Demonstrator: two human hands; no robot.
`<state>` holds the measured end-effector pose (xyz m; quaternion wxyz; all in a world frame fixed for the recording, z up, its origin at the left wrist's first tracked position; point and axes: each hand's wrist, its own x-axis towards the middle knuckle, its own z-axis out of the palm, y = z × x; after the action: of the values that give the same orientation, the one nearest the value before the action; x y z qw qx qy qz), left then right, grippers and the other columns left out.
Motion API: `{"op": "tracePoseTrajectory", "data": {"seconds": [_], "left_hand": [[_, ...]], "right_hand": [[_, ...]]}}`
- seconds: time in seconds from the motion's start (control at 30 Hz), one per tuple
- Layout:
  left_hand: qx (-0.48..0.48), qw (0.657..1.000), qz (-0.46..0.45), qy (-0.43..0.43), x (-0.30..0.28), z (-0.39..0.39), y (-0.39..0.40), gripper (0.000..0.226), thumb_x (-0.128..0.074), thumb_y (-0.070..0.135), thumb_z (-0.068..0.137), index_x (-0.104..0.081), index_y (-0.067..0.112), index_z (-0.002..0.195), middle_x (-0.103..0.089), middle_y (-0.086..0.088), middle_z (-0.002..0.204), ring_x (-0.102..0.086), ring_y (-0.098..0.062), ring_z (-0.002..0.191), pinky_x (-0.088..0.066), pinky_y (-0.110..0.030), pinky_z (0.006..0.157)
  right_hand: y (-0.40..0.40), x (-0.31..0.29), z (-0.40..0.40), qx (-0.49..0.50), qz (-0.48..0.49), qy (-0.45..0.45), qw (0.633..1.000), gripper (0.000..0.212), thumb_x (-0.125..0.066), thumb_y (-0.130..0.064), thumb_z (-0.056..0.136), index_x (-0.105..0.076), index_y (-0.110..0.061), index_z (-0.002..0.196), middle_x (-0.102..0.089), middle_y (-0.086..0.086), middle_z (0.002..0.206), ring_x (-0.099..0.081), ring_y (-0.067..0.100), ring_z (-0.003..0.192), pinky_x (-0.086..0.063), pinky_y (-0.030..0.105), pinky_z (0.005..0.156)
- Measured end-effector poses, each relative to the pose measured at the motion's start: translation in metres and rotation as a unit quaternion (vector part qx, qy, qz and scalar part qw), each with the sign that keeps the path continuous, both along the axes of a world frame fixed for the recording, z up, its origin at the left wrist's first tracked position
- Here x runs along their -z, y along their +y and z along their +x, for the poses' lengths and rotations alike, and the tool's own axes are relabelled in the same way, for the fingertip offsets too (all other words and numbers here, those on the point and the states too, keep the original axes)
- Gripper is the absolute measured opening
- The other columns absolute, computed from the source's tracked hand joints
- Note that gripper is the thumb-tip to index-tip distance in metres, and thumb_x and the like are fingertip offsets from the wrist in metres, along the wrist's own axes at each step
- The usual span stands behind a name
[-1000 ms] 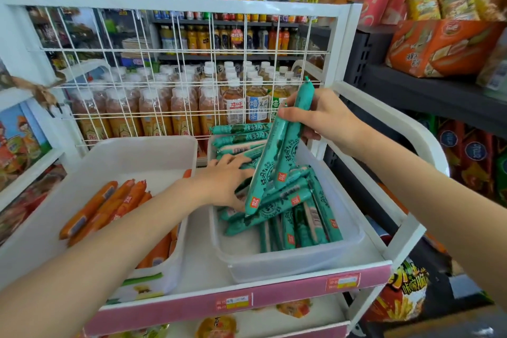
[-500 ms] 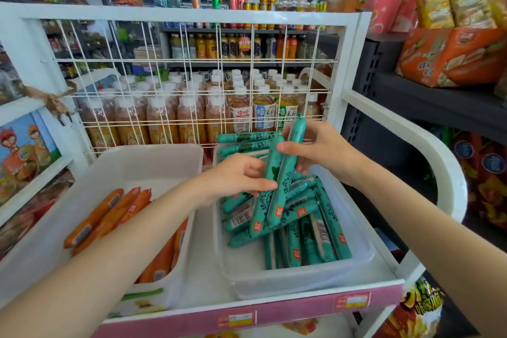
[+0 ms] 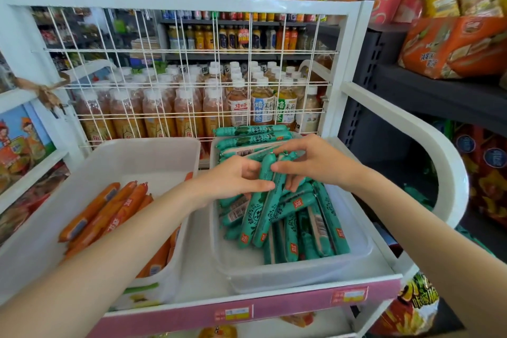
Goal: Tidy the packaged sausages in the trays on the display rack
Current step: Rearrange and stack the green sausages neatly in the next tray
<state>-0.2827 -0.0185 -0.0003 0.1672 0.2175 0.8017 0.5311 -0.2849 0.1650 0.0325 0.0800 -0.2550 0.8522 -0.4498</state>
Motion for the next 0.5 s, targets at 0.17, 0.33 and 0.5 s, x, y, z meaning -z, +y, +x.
{"op": "tracePoseTrajectory", "data": {"seconds": [0.17,0.33,0.5], "left_hand": [[-0.056,0.993,0.087,0.055,-0.006,0.005,0.006,0.019,-0.064,0.005,0.081,-0.065,0.016,0.097,-0.070,0.010,0.081,-0.066,0.002,0.072,-0.049,-0.012,0.063],[-0.083,0.983,0.070,0.145,-0.026,0.006,0.008,0.020,-0.067,0.009,0.079,-0.062,0.026,0.088,-0.065,0.016,0.081,-0.063,0.008,0.068,-0.047,-0.010,0.062],[-0.104,0.968,-0.004,0.228,-0.032,0.011,0.006,0.017,-0.071,0.023,0.077,-0.063,0.034,0.087,-0.067,0.018,0.082,-0.065,0.004,0.074,-0.052,-0.014,0.070]], "right_hand": [[-0.001,-0.016,0.003,0.006,-0.112,-0.003,0.994,0.022,-0.067,-0.015,0.078,-0.065,-0.007,0.098,-0.069,0.004,0.080,-0.064,0.016,0.051,-0.056,0.024,0.054],[-0.001,-0.039,-0.002,0.035,-0.211,-0.020,0.977,0.017,-0.064,-0.027,0.077,-0.066,-0.010,0.078,-0.066,0.012,0.085,-0.061,0.014,0.054,-0.051,0.019,0.052],[0.004,-0.054,-0.006,0.019,-0.183,-0.073,0.980,0.019,-0.069,-0.022,0.067,-0.068,-0.007,0.078,-0.069,0.004,0.069,-0.060,0.009,0.055,-0.051,0.014,0.054]]}}
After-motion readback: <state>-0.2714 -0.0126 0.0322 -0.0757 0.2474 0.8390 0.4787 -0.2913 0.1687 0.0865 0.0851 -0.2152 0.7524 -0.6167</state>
